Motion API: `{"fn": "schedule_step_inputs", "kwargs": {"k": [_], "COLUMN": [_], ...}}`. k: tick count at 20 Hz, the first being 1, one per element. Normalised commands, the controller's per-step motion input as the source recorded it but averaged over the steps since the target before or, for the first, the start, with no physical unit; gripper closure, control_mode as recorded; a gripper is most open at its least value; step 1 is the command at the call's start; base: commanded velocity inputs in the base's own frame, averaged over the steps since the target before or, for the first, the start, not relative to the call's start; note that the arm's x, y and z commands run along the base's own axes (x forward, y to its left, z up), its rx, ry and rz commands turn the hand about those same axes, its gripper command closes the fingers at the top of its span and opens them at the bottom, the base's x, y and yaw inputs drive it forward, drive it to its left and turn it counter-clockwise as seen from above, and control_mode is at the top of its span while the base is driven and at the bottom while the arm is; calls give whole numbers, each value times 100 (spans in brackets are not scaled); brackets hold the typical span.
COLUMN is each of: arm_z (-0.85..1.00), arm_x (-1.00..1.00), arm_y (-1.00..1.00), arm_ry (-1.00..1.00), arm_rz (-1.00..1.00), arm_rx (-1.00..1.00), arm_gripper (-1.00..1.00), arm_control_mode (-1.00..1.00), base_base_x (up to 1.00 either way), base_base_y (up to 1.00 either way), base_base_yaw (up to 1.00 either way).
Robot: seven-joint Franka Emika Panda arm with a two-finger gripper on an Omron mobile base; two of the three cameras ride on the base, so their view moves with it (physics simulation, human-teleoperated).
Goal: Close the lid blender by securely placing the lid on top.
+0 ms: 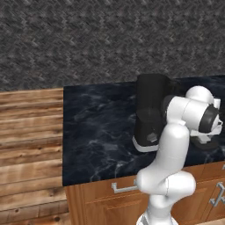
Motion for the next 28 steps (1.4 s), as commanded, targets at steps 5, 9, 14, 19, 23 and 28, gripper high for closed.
{"fn": "schedule_step_inputs", "kwargs": {"k": [5,9,14,19,23,28], "arm_z": [44,98,100,100,100,100], "arm_x": [-31,-29,-26,-32,-35,-41], "arm_y": [0,3,33,46,52,48], "arm_ry": [-18,-37,-43,-38,-33,-28], "arm_rz": [0,0,0,0,0,-1], "arm_rx": [0,-4,-4,-5,-5,-5], "arm_gripper": [100,100,100,100,100,100], "arm_control_mode": [-100,-100,-100,-100,-100,-100], "base_base_x": [0,0,0,0,0,0], "base_base_y": [0,0,0,0,0,0], "base_base_yaw": [0,0,0,0,0,0]}}
